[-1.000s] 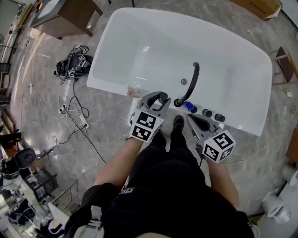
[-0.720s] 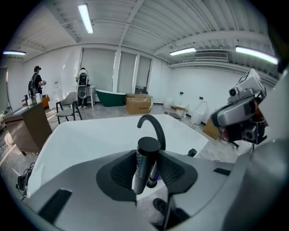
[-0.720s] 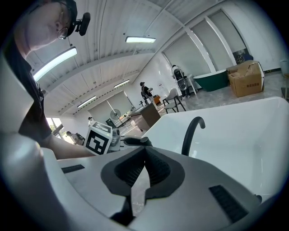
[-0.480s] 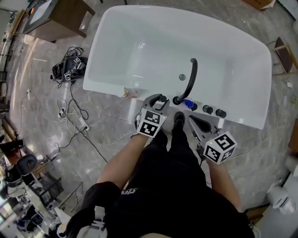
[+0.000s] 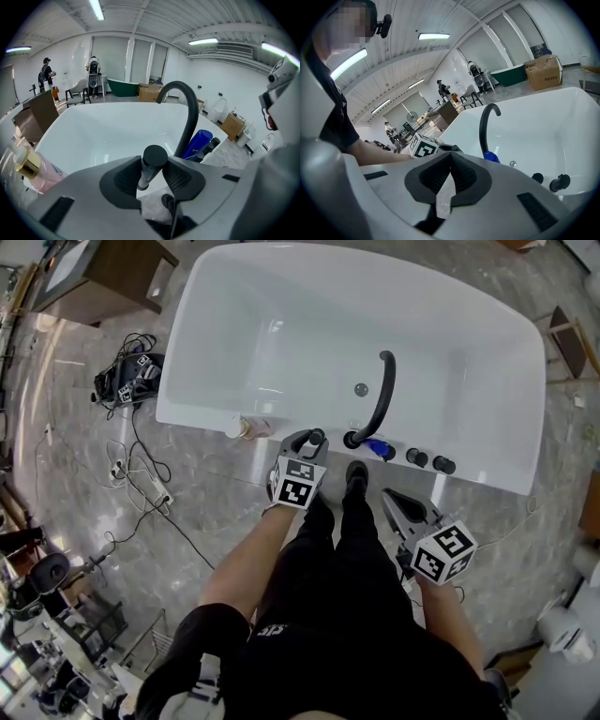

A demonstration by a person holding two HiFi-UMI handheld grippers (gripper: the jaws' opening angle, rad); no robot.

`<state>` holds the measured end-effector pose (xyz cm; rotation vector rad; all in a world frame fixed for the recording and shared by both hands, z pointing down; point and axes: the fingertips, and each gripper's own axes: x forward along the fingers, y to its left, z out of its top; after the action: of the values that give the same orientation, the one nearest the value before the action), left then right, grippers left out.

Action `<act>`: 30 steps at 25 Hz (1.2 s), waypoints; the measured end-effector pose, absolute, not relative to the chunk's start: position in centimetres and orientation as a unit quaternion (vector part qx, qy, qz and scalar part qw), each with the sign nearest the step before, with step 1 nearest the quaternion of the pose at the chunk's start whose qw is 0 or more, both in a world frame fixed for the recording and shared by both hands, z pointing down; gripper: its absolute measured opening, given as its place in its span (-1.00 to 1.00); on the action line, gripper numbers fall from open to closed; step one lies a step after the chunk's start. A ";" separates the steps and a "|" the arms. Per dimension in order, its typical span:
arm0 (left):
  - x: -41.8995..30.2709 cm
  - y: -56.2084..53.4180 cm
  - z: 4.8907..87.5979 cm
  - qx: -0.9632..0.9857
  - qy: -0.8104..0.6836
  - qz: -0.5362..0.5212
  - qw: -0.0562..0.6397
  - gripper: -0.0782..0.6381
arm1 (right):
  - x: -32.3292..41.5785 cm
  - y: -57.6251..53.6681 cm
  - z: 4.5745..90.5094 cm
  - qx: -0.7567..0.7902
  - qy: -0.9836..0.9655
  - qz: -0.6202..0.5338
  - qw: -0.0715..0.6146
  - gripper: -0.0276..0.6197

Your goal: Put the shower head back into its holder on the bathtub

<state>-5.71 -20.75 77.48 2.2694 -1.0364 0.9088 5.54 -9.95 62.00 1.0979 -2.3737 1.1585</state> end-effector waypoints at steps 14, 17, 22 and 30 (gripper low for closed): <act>-6.9 -20.3 77.4 0.830 -0.372 0.323 0.260 -0.33 | 2.4 -9.0 60.5 0.362 -0.832 0.395 0.144 -0.87; -7.0 -19.9 75.6 0.838 -0.376 0.294 0.265 -0.24 | 1.5 -9.0 59.3 0.355 -0.838 0.386 0.151 -0.87; -8.9 -18.6 72.5 0.838 -0.393 0.259 0.277 -0.13 | -0.4 -9.8 56.7 0.339 -0.853 0.364 0.160 -0.87; -14.4 -16.9 65.1 0.833 -0.440 0.205 0.265 -0.29 | -4.9 -11.8 52.4 0.306 -0.885 0.311 0.163 -0.87</act>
<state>-14.44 -16.95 65.14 2.2507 -1.1894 0.5551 -4.89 -11.81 52.36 0.8729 -2.5243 0.8865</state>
